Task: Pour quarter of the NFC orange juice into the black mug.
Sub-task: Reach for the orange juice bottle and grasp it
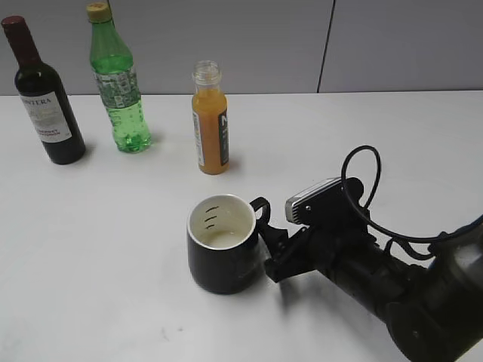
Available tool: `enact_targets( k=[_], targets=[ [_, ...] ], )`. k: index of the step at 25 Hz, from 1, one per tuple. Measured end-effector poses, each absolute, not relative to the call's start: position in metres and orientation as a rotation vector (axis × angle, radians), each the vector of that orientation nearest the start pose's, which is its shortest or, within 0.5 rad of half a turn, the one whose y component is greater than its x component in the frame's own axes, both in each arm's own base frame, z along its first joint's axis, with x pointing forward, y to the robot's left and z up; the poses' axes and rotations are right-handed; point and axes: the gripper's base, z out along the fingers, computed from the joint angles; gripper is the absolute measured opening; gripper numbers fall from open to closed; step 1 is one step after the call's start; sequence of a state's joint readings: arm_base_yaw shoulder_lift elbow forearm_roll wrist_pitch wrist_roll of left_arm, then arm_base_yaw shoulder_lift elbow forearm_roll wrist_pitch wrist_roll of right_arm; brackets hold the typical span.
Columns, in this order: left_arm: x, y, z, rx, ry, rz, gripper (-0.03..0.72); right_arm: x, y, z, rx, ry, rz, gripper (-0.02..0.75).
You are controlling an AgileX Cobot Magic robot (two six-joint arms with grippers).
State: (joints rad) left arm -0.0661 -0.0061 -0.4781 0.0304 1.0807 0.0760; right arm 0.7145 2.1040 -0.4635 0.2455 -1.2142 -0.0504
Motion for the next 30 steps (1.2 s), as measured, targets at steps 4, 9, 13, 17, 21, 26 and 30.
enact_targets(
  k=[4, 9, 13, 17, 21, 26, 30],
  targets=[
    [-0.004, 0.003, 0.27, 0.146, 2.075, 0.043, 0.232, 0.22, 0.162, 0.069, -0.486, 1.88, 0.268, 0.605],
    [-0.004, 0.003, 0.27, 0.146, 2.075, 0.043, 0.232, 0.213, 0.155, 0.075, -0.487, 1.884, 0.265, 0.605],
    [-0.004, 0.003, 0.27, 0.146, 2.075, 0.043, 0.232, 0.21, 0.153, 0.089, -0.472, 1.849, 0.279, 0.605],
    [-0.004, 0.003, 0.27, 0.146, 2.075, 0.043, 0.232, 0.205, 0.149, 0.103, -0.465, 1.81, 0.287, 0.605],
    [-0.004, 0.003, 0.27, 0.146, 2.075, 0.043, 0.232, 0.203, 0.146, 0.122, -0.46, 1.745, 0.294, 0.605],
    [-0.004, 0.003, 0.27, 0.146, 2.075, 0.043, 0.232, 0.198, 0.144, 0.141, -0.469, 1.776, 0.304, 0.605],
    [-0.004, 0.003, 0.27, 0.146, 2.075, 0.043, 0.232, 0.191, 0.14, 0.147, -0.53, 1.922, 0.277, 0.605]
  ],
)
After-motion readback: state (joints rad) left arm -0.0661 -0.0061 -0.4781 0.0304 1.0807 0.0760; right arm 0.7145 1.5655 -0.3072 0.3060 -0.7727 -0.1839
